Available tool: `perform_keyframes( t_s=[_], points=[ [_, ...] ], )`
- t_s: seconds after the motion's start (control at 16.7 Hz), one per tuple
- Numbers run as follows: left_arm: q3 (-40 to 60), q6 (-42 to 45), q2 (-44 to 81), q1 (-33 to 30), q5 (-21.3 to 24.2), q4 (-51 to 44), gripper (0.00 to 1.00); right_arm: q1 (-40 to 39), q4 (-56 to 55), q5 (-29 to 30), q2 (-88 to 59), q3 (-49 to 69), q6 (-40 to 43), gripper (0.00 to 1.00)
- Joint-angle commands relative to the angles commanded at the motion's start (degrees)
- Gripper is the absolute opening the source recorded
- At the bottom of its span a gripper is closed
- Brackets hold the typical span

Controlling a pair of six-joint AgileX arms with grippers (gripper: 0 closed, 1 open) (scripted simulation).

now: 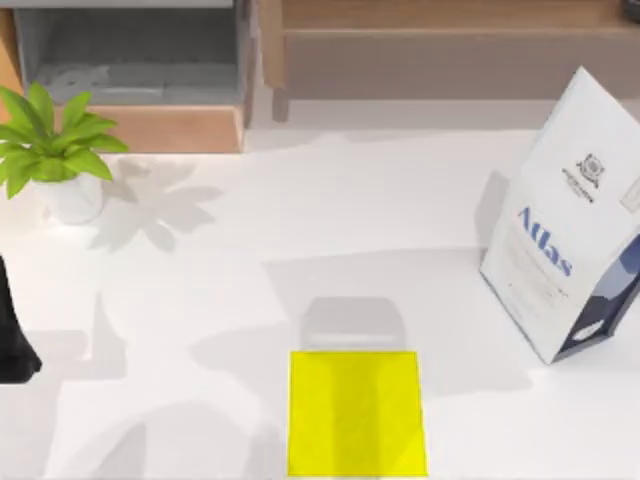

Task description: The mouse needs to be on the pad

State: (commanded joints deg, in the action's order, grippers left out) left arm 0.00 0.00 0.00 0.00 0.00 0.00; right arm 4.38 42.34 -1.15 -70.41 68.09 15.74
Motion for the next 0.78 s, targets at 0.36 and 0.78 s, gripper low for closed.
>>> perform_keyframes(
  t_s=[0.36, 0.78],
  points=[
    [0.00, 0.00, 0.00, 0.00, 0.00, 0.00, 1.00, 2.53, 19.29, 0.29, -36.67, 34.06, 6.88, 1.00],
    [0.00, 0.00, 0.00, 0.00, 0.00, 0.00, 1.00, 5.63, 35.96, 1.38, -62.97, 56.09, 10.83, 1.00]
  ],
)
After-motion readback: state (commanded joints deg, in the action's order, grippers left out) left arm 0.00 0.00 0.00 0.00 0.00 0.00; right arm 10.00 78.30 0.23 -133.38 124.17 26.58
